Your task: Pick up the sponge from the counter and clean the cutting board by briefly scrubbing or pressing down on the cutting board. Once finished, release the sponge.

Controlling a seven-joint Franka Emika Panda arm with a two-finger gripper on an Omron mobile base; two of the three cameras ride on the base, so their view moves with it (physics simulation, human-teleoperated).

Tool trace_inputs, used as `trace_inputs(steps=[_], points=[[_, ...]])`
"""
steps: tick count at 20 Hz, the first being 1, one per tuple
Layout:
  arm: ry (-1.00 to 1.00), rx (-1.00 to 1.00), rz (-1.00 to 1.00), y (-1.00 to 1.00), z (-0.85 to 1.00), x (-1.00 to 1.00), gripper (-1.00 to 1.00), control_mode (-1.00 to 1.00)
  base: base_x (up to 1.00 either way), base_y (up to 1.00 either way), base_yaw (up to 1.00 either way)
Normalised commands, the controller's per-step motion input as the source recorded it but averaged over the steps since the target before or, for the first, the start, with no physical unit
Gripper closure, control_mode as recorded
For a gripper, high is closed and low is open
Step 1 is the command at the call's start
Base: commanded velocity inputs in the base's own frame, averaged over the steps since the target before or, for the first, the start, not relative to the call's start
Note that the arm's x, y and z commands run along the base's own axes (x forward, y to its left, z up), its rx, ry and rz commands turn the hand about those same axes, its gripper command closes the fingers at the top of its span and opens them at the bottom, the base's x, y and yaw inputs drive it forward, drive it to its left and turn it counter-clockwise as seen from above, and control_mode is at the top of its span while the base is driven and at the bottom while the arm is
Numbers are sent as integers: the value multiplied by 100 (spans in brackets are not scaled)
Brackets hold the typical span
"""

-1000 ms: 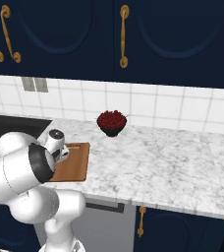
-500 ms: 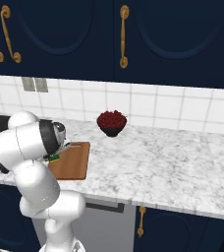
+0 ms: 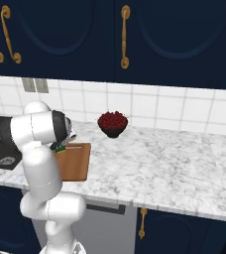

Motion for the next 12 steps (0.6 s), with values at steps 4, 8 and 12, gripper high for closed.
trace_inputs(steps=[4,8,12], points=[[-5,-3,-5,0,0,-47,100,-100,0,0,0],[-6,-1,-2,-36,22,-97,100,-100,0,0,0],[-1,9,-2,-91,53,-50,100,-100,0,0,0]])
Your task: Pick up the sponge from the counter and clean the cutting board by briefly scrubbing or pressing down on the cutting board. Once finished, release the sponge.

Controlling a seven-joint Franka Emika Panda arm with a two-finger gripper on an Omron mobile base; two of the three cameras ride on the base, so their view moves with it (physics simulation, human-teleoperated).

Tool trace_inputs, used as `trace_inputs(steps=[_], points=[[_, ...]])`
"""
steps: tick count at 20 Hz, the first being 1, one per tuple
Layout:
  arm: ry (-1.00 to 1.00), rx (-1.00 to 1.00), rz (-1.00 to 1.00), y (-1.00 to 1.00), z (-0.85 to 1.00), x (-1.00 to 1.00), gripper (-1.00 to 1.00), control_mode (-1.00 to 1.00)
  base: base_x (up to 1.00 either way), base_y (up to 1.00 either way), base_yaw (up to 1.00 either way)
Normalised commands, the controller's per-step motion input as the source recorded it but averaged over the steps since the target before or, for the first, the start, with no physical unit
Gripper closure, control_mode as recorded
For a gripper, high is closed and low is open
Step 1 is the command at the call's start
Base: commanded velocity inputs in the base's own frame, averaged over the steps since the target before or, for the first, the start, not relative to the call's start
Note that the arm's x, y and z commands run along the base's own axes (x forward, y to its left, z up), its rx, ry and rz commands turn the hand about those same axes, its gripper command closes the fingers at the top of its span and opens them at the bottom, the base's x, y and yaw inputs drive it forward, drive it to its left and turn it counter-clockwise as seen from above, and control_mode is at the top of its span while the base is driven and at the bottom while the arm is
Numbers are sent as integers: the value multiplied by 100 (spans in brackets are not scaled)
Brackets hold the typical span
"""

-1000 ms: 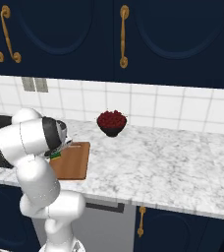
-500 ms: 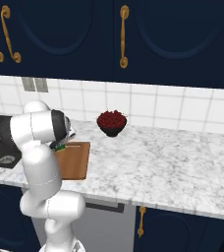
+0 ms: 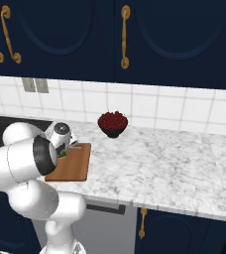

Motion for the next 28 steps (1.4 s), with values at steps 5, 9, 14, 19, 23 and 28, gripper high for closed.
trace_inputs(steps=[5,9,14,19,23,28], points=[[3,16,1,-100,95,11,100,-100,0,0,0],[42,2,6,-100,62,17,100,-100,0,0,0],[43,-10,10,-100,28,25,100,-100,0,0,0],[9,-22,5,-81,-5,1,100,-100,0,0,0],[6,-30,6,-44,-43,0,100,-100,0,0,0],[0,-15,1,-31,-51,0,100,-100,0,0,0]])
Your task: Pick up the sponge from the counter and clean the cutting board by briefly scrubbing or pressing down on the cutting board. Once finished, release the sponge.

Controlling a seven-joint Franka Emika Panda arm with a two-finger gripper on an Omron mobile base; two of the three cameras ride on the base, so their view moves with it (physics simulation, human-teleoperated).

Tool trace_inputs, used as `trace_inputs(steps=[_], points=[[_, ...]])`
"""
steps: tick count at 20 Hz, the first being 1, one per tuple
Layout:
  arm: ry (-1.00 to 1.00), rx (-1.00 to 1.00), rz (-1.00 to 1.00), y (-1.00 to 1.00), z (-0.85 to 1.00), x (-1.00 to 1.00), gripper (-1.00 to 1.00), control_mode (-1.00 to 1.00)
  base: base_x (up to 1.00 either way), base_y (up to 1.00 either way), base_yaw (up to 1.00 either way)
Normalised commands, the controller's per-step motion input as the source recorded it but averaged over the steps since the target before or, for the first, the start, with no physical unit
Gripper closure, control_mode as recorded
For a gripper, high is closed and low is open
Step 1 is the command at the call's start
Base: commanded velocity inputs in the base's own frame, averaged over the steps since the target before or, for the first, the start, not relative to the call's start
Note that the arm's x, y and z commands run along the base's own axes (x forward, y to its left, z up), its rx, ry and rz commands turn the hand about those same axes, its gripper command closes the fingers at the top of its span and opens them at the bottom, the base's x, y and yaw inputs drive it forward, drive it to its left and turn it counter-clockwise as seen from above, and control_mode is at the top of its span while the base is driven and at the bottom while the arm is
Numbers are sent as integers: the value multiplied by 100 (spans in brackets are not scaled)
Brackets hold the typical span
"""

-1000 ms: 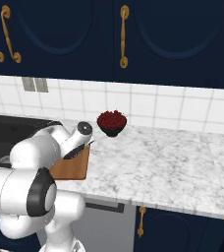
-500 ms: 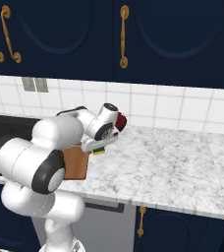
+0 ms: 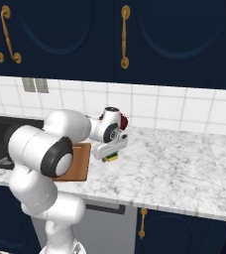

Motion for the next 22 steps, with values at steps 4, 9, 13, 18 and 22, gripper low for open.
trace_inputs(steps=[4,9,13,18,22], points=[[0,-2,0,-13,-30,0,-100,-100,0,0,0],[-2,0,0,-14,-15,-4,-100,-100,0,0,0],[-2,6,0,-22,16,-9,-100,-100,0,0,0],[0,18,0,-12,52,0,-100,-100,0,0,0],[0,7,-4,14,64,-45,-100,-100,0,0,0]])
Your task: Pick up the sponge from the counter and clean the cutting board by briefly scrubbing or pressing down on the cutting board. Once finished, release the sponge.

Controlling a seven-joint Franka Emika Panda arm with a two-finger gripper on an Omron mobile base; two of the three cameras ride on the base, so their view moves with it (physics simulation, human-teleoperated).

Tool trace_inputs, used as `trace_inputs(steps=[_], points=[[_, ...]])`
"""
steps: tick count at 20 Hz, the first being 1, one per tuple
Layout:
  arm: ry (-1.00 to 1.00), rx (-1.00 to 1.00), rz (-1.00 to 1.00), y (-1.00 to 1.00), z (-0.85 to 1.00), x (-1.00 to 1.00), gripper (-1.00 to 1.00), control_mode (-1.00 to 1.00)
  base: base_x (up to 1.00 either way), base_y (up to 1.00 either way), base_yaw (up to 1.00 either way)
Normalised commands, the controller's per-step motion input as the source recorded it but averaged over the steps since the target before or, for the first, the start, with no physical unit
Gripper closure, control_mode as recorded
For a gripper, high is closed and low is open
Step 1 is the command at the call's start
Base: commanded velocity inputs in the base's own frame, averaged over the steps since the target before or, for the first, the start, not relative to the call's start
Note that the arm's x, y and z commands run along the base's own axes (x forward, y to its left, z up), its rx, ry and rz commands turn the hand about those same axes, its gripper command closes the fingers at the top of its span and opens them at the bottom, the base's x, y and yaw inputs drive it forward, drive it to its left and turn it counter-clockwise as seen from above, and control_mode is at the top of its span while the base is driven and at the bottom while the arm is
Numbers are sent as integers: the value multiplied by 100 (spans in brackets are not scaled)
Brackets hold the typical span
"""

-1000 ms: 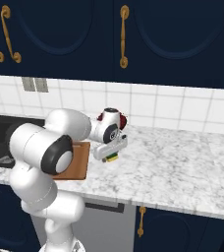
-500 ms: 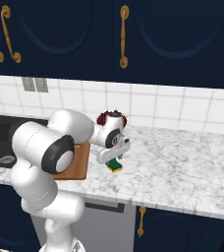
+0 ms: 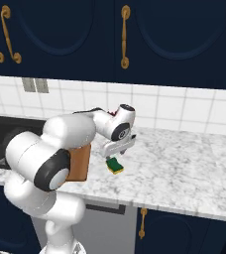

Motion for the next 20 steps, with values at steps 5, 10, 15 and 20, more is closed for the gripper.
trace_inputs(steps=[5,10,15,20], points=[[-5,1,-27,65,49,-79,-100,-100,0,0,0],[-7,8,-26,47,39,-84,-100,-100,0,0,0],[-15,0,-31,14,40,-100,-100,-100,0,0,0],[-22,-9,-21,21,53,-100,-100,-100,0,0,0]])
